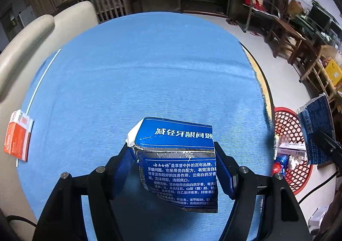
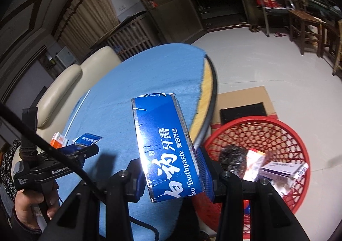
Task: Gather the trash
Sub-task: 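Carry the blue carton and toothpaste box over the red wastebasket, then lower the toothpaste box into the wastebasket and open the right gripper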
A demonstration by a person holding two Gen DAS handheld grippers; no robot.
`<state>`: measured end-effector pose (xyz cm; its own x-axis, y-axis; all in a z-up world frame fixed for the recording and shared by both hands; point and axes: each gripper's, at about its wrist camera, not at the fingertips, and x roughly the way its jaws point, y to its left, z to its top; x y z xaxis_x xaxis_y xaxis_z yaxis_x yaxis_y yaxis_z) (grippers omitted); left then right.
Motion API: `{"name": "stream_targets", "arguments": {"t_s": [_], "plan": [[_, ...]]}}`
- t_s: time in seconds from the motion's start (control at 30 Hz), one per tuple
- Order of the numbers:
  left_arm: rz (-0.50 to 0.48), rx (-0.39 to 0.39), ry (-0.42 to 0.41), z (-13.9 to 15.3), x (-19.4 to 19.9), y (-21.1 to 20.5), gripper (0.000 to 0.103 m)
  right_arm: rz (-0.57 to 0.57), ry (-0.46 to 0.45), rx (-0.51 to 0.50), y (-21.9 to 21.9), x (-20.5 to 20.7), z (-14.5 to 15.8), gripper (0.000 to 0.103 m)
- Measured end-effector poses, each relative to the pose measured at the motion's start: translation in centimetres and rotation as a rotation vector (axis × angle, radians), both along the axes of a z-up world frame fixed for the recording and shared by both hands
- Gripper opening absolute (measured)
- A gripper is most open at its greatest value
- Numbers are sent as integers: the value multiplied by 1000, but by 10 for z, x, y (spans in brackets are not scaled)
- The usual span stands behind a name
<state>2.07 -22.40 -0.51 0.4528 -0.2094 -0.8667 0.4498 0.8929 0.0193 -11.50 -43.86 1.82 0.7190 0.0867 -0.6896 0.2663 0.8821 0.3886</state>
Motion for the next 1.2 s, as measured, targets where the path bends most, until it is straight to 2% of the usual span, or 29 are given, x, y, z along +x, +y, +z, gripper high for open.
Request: {"name": "stream_targets", "arguments": {"t_s": [0.53,1.2], "plan": [[-149,-34,26,5,-22,-50,73,-175,49,-17,-59,-39,-7,46],[-226,23,46,0,-26,-96,73,-222,116,37,-88,-48,-34,46]]}}
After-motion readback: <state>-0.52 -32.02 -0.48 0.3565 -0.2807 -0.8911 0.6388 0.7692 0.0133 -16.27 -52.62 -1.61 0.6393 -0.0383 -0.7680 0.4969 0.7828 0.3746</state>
